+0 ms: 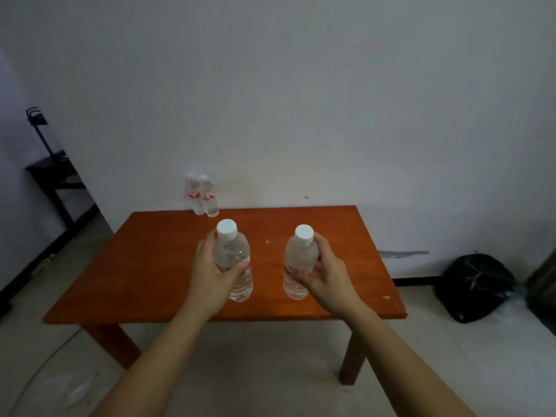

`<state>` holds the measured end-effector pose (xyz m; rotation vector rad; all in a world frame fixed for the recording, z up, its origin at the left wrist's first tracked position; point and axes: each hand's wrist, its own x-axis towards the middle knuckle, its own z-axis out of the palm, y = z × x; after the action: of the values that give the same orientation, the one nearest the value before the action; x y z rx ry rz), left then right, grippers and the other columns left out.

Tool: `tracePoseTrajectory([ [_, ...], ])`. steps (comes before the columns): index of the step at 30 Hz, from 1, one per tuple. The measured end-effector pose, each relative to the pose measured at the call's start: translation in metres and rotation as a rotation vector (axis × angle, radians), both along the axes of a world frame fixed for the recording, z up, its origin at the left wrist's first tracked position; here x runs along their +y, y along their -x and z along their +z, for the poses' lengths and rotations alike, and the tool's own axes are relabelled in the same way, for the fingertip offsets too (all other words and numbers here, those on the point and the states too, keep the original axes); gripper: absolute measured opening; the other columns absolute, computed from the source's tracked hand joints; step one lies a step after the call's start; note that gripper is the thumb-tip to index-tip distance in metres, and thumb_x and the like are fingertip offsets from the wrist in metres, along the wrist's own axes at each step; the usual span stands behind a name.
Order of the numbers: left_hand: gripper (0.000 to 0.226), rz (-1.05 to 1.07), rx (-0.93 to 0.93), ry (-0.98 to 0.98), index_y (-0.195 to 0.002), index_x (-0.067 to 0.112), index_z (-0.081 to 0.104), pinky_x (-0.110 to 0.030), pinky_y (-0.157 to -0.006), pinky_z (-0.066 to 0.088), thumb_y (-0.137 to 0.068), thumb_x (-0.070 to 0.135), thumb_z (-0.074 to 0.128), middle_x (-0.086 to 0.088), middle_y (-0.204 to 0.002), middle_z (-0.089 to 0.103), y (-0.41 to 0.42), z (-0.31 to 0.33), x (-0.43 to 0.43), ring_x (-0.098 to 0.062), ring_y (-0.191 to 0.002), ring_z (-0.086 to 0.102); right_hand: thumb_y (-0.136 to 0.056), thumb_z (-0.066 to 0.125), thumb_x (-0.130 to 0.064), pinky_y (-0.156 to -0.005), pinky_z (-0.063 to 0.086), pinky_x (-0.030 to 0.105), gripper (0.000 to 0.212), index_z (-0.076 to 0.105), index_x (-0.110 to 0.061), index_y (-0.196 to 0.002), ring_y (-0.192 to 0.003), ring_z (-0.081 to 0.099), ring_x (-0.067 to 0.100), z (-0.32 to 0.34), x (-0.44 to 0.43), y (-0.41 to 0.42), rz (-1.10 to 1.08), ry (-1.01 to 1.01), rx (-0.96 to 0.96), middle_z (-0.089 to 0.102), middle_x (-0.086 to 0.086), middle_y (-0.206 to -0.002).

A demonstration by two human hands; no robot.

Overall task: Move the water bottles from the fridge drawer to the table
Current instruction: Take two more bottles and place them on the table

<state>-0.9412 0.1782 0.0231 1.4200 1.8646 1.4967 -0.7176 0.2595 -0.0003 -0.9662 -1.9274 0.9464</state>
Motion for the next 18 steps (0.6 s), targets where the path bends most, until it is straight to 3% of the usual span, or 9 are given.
tracePoseTrajectory([
  [3,0.081,0.022,0.001,0.002,-0.142,0.032,0.042,-0.05,-0.103,0.048,-0.074,0.02,0.086,0.006,-0.134,0.054,0.03,-0.007,0.061,-0.016,-0.124,0.053,-0.082,0.08,-0.028,-0.103,0.051,0.037,0.077,0.033,-0.043,-0.142,-0.123,0.053,0.003,-0.01,0.063,0.034,0.029,0.0,0.007,0.053,-0.023,-0.132],
  [6,0.084,0.033,0.022,0.014,-0.144,0.029,0.041,-0.043,-0.104,0.046,-0.074,0.019,0.086,0.006,-0.138,0.052,0.054,-0.002,0.122,-0.015,-0.127,0.051,-0.081,0.081,-0.025,-0.103,0.05,0.035,0.078,0.034,-0.043,-0.141,-0.124,0.052,0.004,-0.011,0.127,0.063,0.038,-0.008,0.007,0.053,-0.019,-0.134],
  [10,0.074,0.028,0.073,0.037,-0.136,0.026,0.049,-0.039,-0.097,0.051,-0.072,0.022,0.086,0.008,-0.127,0.058,0.094,0.008,0.193,-0.01,-0.114,0.058,-0.081,0.081,-0.023,-0.099,0.051,0.032,0.077,0.036,-0.039,-0.141,-0.121,0.054,0.005,-0.001,0.212,0.098,0.064,-0.031,-0.013,0.056,-0.015,-0.134],
  [12,0.071,0.049,0.136,0.043,-0.132,0.025,0.054,-0.041,-0.095,0.052,-0.07,0.027,0.088,0.009,-0.124,0.06,0.115,0.007,0.219,-0.012,-0.113,0.058,-0.081,0.081,-0.022,-0.096,0.051,0.025,0.077,0.036,-0.036,-0.142,-0.121,0.054,0.007,0.001,0.246,0.117,0.076,-0.028,-0.033,0.056,-0.011,-0.135],
  [15,0.078,0.152,0.352,0.086,-0.131,0.018,0.058,-0.037,-0.099,0.041,-0.063,0.035,0.091,0.002,-0.127,0.052,0.144,0.002,0.255,-0.018,-0.119,0.041,-0.082,0.081,-0.024,-0.09,0.046,0.01,0.075,0.037,-0.034,-0.141,-0.119,0.056,0.007,-0.001,0.284,0.146,0.097,-0.011,-0.079,0.058,-0.008,-0.134],
  [18,0.084,0.151,0.372,0.128,-0.136,0.016,0.055,-0.029,-0.098,0.034,-0.062,0.033,0.092,0.003,-0.122,0.042,0.172,-0.009,0.292,-0.015,-0.117,0.037,-0.081,0.082,-0.023,-0.096,0.05,0.023,0.077,0.036,-0.03,-0.143,-0.122,0.057,0.014,-0.012,0.322,0.173,0.113,-0.007,-0.114,0.059,-0.003,-0.135],
])
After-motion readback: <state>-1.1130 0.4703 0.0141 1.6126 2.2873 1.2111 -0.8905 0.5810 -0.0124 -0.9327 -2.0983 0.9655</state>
